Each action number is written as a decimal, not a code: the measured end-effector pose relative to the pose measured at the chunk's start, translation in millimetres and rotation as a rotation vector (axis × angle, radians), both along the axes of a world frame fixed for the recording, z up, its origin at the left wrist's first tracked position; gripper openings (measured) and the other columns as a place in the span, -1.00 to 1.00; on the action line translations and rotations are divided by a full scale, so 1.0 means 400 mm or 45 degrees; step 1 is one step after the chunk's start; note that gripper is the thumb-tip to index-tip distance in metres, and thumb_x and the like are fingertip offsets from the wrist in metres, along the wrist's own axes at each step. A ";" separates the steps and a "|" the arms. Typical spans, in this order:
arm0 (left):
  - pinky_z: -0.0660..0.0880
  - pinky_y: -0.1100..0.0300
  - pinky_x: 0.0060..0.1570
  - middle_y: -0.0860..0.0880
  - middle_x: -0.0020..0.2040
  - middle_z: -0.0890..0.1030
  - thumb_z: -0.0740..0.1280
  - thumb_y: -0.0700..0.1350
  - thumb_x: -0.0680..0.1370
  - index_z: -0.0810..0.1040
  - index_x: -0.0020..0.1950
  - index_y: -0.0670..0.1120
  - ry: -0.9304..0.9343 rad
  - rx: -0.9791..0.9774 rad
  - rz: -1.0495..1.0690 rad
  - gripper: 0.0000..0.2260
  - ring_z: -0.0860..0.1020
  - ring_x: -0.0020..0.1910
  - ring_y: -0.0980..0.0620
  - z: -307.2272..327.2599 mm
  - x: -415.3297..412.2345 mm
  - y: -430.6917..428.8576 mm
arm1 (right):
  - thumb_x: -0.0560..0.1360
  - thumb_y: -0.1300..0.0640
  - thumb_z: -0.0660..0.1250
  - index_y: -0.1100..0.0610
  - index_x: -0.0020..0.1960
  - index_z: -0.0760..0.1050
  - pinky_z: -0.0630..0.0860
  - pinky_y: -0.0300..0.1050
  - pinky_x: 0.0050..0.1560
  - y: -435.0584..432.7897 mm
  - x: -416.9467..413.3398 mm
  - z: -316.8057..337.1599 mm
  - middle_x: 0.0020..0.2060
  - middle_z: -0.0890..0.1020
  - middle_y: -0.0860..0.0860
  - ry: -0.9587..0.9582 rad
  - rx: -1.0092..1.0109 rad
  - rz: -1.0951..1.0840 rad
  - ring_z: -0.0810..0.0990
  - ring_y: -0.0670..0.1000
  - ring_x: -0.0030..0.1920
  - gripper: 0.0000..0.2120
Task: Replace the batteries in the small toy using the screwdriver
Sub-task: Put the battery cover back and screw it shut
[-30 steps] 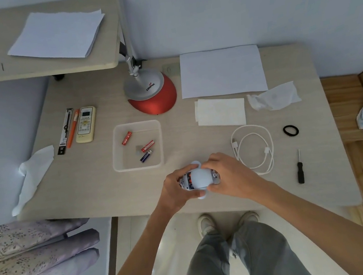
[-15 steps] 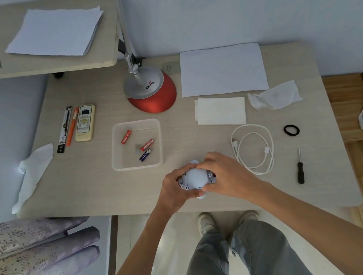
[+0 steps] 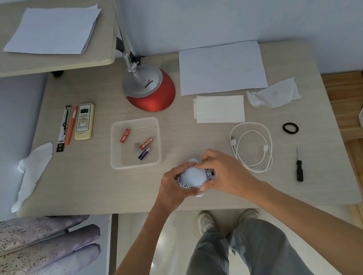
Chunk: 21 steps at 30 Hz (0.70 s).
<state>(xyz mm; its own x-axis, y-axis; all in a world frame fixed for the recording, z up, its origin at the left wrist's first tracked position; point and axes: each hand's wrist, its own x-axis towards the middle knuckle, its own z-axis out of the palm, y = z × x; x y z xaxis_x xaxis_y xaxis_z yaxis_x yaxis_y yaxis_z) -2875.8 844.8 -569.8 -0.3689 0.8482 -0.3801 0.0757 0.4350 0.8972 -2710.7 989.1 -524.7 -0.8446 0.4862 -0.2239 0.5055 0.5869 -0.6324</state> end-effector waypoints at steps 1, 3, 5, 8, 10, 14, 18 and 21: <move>0.65 0.11 0.19 0.03 0.29 0.69 0.80 -0.15 0.24 0.66 0.39 0.01 0.002 0.001 -0.004 -0.26 0.65 0.26 -0.01 -0.001 0.001 0.000 | 0.26 -0.21 0.64 -0.06 0.35 0.65 0.57 -0.04 0.00 0.000 -0.001 -0.001 0.08 0.51 -0.11 0.003 -0.007 -0.006 0.55 -0.06 0.04 -0.32; 0.65 0.14 0.18 0.02 0.29 0.69 0.79 -0.16 0.24 0.67 0.39 0.01 -0.008 0.001 0.009 -0.26 0.65 0.25 0.00 0.001 0.002 0.000 | 0.25 -0.21 0.65 -0.06 0.33 0.66 0.58 -0.01 -0.01 0.000 -0.001 -0.005 0.07 0.52 -0.12 0.012 -0.008 -0.012 0.55 -0.06 0.02 -0.32; 0.65 0.14 0.17 0.02 0.29 0.69 0.79 -0.16 0.24 0.67 0.39 0.00 -0.009 0.018 0.001 -0.27 0.65 0.26 -0.01 0.001 0.000 -0.001 | 0.23 -0.21 0.65 -0.07 0.31 0.67 0.59 0.00 -0.02 -0.003 0.001 -0.009 0.06 0.52 -0.13 0.036 -0.021 -0.034 0.56 -0.06 0.01 -0.32; 0.66 0.09 0.19 0.04 0.30 0.68 0.79 -0.12 0.24 0.66 0.40 0.03 0.004 0.030 -0.026 -0.25 0.64 0.28 -0.03 0.005 0.000 -0.001 | 0.22 -0.25 0.64 -0.09 0.31 0.67 0.59 -0.02 -0.01 -0.006 0.006 -0.016 0.06 0.50 -0.17 0.066 -0.060 -0.078 0.56 -0.09 -0.01 -0.31; 0.67 0.07 0.21 0.04 0.32 0.68 0.79 -0.13 0.25 0.65 0.42 0.03 -0.025 0.021 -0.036 -0.24 0.64 0.29 -0.03 0.009 -0.001 -0.001 | 0.22 -0.27 0.63 -0.10 0.31 0.67 0.59 -0.04 -0.01 -0.007 0.010 -0.019 0.06 0.49 -0.18 0.080 -0.074 -0.095 0.56 -0.11 -0.01 -0.31; 0.65 0.07 0.26 0.03 0.38 0.65 0.73 -0.19 0.35 0.63 0.45 0.09 -0.183 -0.030 -0.075 -0.30 0.61 0.33 0.01 0.027 -0.020 -0.004 | 0.25 -0.25 0.63 -0.10 0.32 0.65 0.57 -0.09 -0.03 -0.008 0.015 -0.021 0.08 0.49 -0.17 0.095 -0.067 -0.098 0.55 -0.12 -0.01 -0.33; 0.61 0.04 0.34 0.00 0.36 0.69 0.59 -0.12 0.54 0.66 0.44 0.07 -0.435 -0.060 0.012 -0.54 0.64 0.35 -0.01 0.049 -0.024 -0.004 | 0.28 -0.23 0.63 -0.10 0.31 0.64 0.56 -0.10 -0.03 -0.013 0.019 -0.021 0.08 0.48 -0.18 0.103 -0.074 -0.108 0.54 -0.11 -0.03 -0.36; 0.65 0.17 0.21 0.03 0.27 0.73 0.61 -0.10 0.52 0.68 0.41 0.02 -0.313 -0.050 0.055 -0.55 0.69 0.26 0.03 0.057 -0.008 0.007 | 0.27 -0.26 0.62 -0.16 0.28 0.64 0.55 -0.10 -0.05 -0.017 0.020 -0.022 0.06 0.45 -0.20 0.104 -0.076 -0.133 0.52 -0.12 -0.03 -0.40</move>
<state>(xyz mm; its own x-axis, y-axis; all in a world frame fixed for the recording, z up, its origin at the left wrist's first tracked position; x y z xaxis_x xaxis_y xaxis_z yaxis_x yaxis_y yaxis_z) -2879.0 847.7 -547.0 -0.2969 0.8164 -0.4953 -0.1620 0.4681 0.8687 -2702.6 982.3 -533.5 -0.8067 0.5603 -0.1880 0.5075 0.4938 -0.7061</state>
